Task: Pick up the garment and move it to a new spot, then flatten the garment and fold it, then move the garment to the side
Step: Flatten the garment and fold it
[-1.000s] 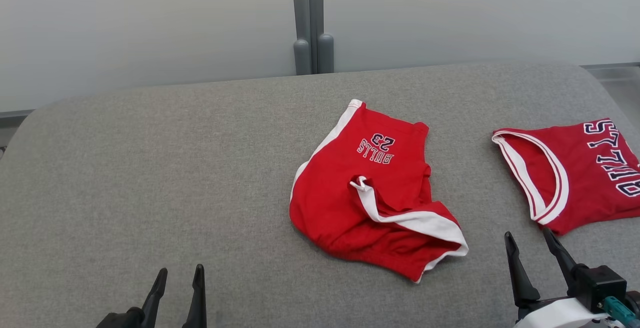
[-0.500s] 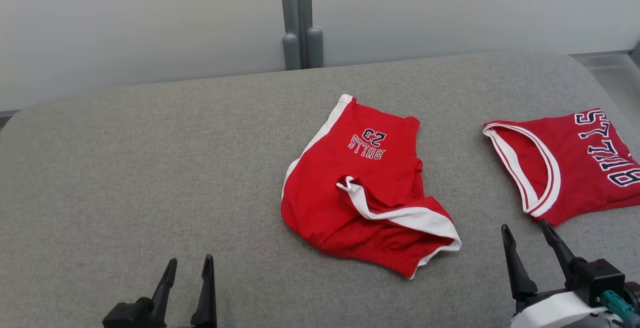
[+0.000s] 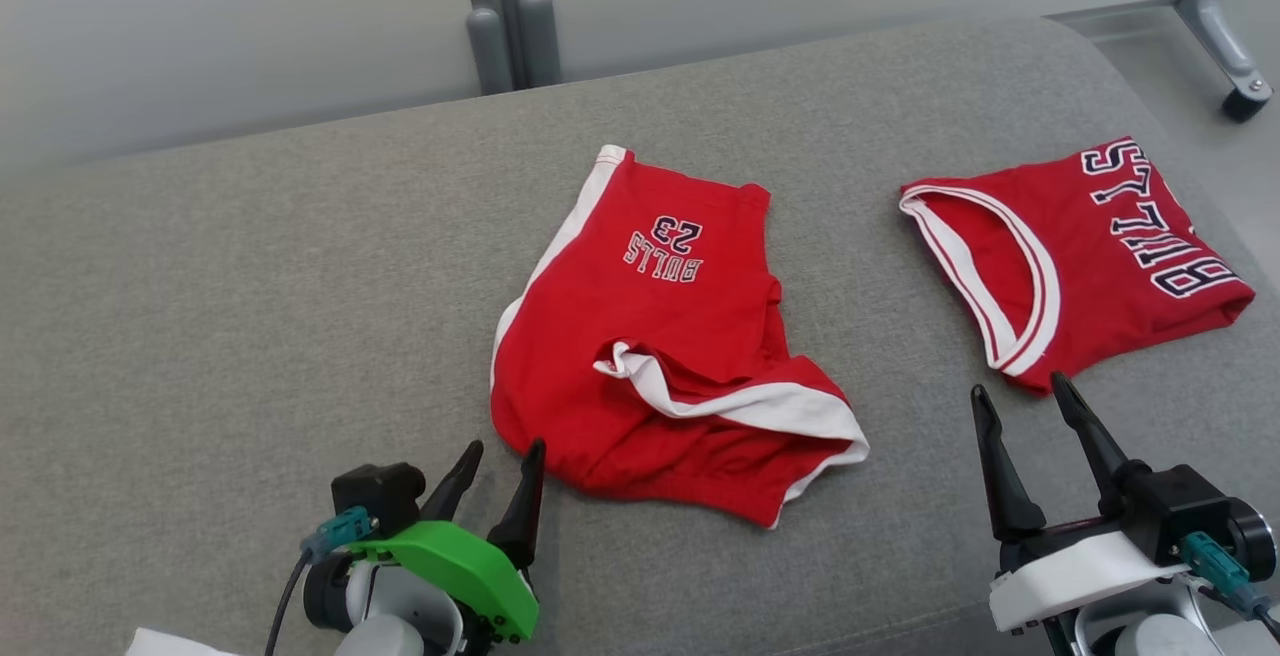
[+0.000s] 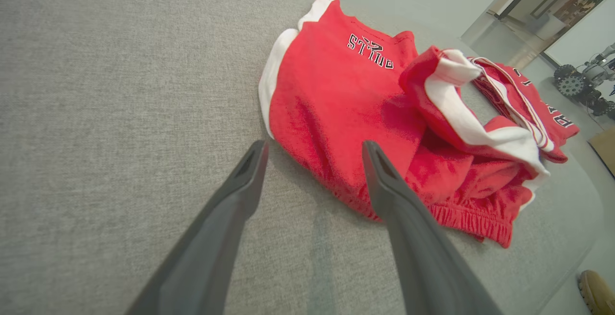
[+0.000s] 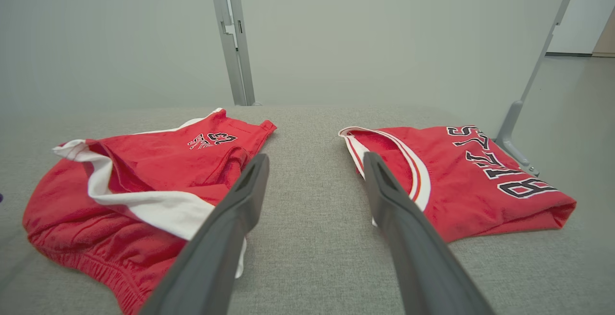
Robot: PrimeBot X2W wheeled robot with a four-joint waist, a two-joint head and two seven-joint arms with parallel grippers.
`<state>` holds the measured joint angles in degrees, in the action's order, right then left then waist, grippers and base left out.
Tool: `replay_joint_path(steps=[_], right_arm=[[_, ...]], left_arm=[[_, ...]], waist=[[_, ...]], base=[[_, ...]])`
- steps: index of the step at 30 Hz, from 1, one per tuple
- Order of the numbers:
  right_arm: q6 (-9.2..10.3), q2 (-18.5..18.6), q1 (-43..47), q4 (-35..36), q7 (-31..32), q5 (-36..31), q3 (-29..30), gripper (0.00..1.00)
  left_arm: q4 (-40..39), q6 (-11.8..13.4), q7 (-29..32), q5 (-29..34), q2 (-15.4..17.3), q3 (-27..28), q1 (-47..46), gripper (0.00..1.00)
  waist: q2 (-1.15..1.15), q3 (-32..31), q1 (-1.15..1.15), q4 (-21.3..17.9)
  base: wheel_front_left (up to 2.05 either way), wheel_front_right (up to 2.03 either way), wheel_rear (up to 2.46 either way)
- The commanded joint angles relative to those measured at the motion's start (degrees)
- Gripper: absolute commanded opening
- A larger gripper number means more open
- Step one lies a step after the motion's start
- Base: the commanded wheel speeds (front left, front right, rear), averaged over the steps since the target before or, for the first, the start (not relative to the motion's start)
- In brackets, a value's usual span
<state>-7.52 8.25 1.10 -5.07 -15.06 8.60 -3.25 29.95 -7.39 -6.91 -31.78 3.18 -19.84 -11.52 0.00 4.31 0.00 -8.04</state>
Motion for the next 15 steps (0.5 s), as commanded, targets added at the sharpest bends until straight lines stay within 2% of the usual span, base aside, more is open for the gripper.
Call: replay_joint_path(steps=[1, 6, 7, 8, 15], right_arm=[[0.07, -0.17, -0.73, 0.3, -0.15, -0.38, 0.01, 1.0], [0.07, -1.1, -1.65, 0.38, -0.14, -0.29, -0.23, 1.0], [0.07, -1.2, -1.73, 0.38, -0.14, -0.16, -0.13, 1.0], [0.07, -1.33, -1.76, 0.32, -0.14, -0.03, -0.13, 1.0], [0.07, -2.14, -1.85, 0.12, -0.14, 0.39, 0.28, 1.0]], left_arm=[[0.34, -0.13, -0.02, -1.47, 0.08, -0.56, -1.87, 1.0], [4.66, -0.13, 0.49, -6.54, 0.71, -1.99, -4.19, 1.0], [4.91, -0.13, 0.29, -7.64, 0.72, -2.36, -4.6, 0.56], [5.25, -0.13, 0.6, -9.11, 0.9, -2.82, -4.86, 0.0], [4.88, -0.13, 0.3, -13.94, 6.3, -5.06, -7.67, 0.0]], waist=[[0.0, 2.47, 0.0, -3.08], [0.0, 3.39, 0.0, -5.57], [0.0, 3.51, 0.0, -5.95], [0.0, 3.62, 0.0, -6.32], [0.0, 4.09, 0.0, -7.51]], base=[[0.0, 0.0, 0.0], [0.0, 0.0, 0.0], [0.0, 0.0, 0.0], [0.0, 0.0, 0.0], [0.0, 0.0, 0.0]])
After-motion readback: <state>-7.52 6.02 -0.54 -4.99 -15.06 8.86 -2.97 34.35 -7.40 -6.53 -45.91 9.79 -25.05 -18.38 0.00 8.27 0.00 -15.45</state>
